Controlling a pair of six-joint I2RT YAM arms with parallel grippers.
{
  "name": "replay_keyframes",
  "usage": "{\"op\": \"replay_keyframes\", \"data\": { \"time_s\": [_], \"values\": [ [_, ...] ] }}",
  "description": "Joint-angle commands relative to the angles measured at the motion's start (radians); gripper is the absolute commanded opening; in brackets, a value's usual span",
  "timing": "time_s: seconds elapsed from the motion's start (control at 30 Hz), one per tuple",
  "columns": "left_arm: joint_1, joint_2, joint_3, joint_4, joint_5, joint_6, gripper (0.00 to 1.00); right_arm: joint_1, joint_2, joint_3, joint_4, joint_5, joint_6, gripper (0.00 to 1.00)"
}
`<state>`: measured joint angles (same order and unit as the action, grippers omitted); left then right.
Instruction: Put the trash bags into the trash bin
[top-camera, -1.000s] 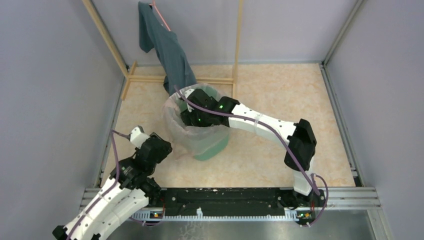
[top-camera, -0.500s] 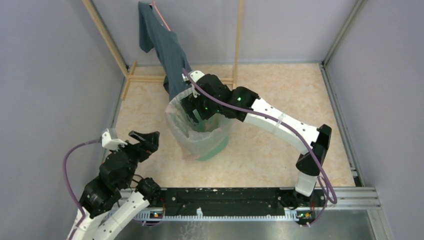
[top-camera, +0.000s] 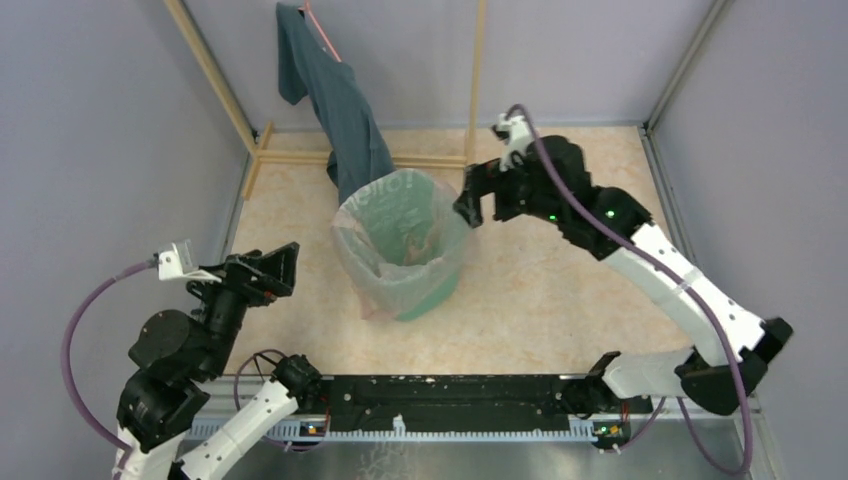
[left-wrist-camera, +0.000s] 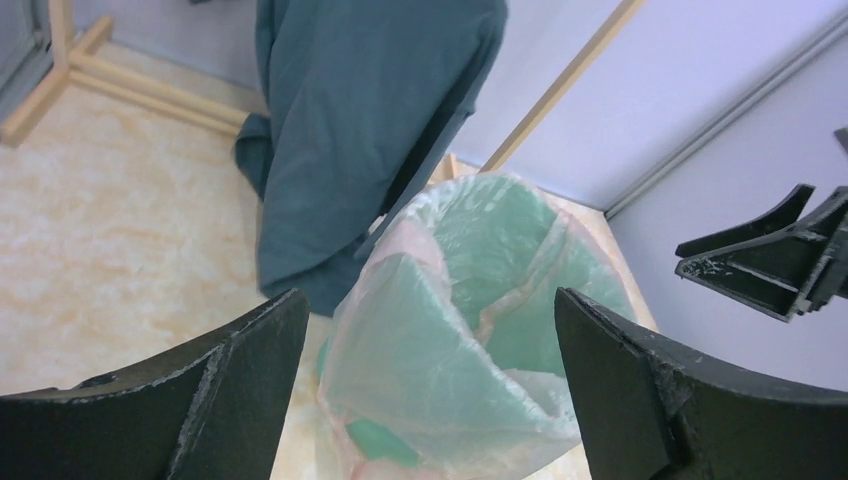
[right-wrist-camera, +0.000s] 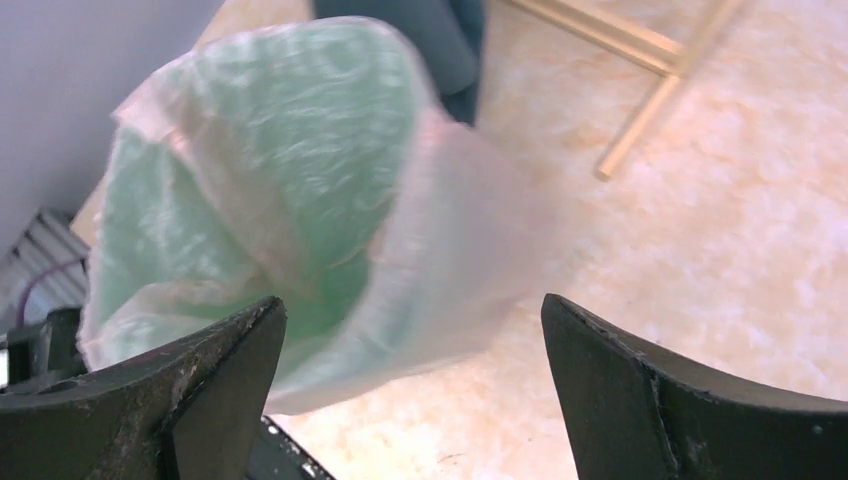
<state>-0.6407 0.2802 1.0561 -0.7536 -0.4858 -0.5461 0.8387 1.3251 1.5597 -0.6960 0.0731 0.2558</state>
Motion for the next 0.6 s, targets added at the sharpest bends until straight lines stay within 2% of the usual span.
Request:
{"op": "replay_keyframes", "data": {
  "time_s": [0.0, 0.13, 0.23, 0.37, 0.43, 0.5, 0.57],
  "values": [
    [-0.007, 0.085, 0.081, 0.086, 0.081, 0.152, 0.98, -0.191, -0.137, -0.204, 0.142, -0.260, 0.099, 0.99],
    [-0.010, 0.140, 0.139, 0.109, 0.146, 0.195, 0.98, -0.391, -0.213, -0.431, 0.327, -0.527, 0.214, 0.99],
    [-0.009, 0.177, 0.184, 0.109, 0.215, 0.224, 0.98, -0.484, -0.220, -0.613, 0.511, -0.694, 0.352, 0.99],
    [-0.010, 0.213, 0.237, 0.090, 0.269, 0.253, 0.98, -0.501, -0.173, -0.721, 0.611, -0.671, 0.396, 0.99],
    [-0.010, 0.219, 0.251, 0.086, 0.279, 0.261, 0.98, -0.494, -0.132, -0.780, 0.719, -0.673, 0.442, 0.99],
    [-0.010, 0.220, 0.256, 0.087, 0.285, 0.267, 0.98, -0.464, -0.077, -0.816, 0.816, -0.657, 0.465, 0.98],
    [-0.009, 0.220, 0.258, 0.090, 0.289, 0.274, 0.98, -0.392, -0.010, -0.804, 0.840, -0.588, 0.430, 0.98]
  ]
}}
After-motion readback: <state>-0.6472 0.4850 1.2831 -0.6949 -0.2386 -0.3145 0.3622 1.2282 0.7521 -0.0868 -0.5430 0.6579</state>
